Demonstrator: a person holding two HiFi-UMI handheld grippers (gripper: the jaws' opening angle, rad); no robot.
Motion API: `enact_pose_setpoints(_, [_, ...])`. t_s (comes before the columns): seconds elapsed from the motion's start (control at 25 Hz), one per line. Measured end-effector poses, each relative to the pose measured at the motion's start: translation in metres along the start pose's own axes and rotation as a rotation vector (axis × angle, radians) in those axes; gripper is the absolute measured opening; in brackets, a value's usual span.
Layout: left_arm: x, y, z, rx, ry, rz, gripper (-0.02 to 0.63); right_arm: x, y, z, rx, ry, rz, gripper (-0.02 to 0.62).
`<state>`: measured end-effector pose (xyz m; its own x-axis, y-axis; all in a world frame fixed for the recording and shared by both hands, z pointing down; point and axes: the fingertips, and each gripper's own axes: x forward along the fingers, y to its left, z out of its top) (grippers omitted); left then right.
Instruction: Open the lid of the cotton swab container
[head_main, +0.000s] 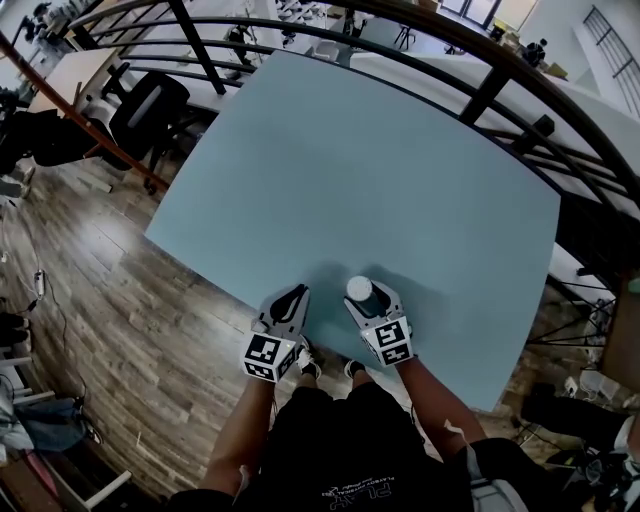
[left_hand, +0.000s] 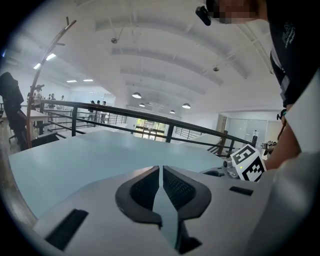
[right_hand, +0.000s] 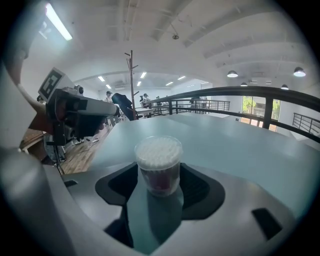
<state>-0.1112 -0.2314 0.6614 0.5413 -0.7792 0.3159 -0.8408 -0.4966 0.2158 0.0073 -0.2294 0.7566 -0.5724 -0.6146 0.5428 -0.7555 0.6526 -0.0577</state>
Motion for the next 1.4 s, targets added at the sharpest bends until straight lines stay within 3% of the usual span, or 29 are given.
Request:
enact_pose_setpoints(0.52, [-0.005,-0.013,0.000,-0.010,0.008,-0.021,0.037,-0.004,0.005,-0.002,0.008,-0.017,0.033,0.250])
enact_pose_setpoints(0.88, [-0.010,-0.018,0.009,0.016,-0.025,-0.005,0.037,-0.021,0.022,0.025,0.011,-0.058,0.083,0.250])
enact_pose_setpoints(1.4, [-0.023,-0.049,0.059,0.231,-0.089,-0.048,0.037,-0.064,0.040,0.103,-0.120,-0.157,0.126,0.245])
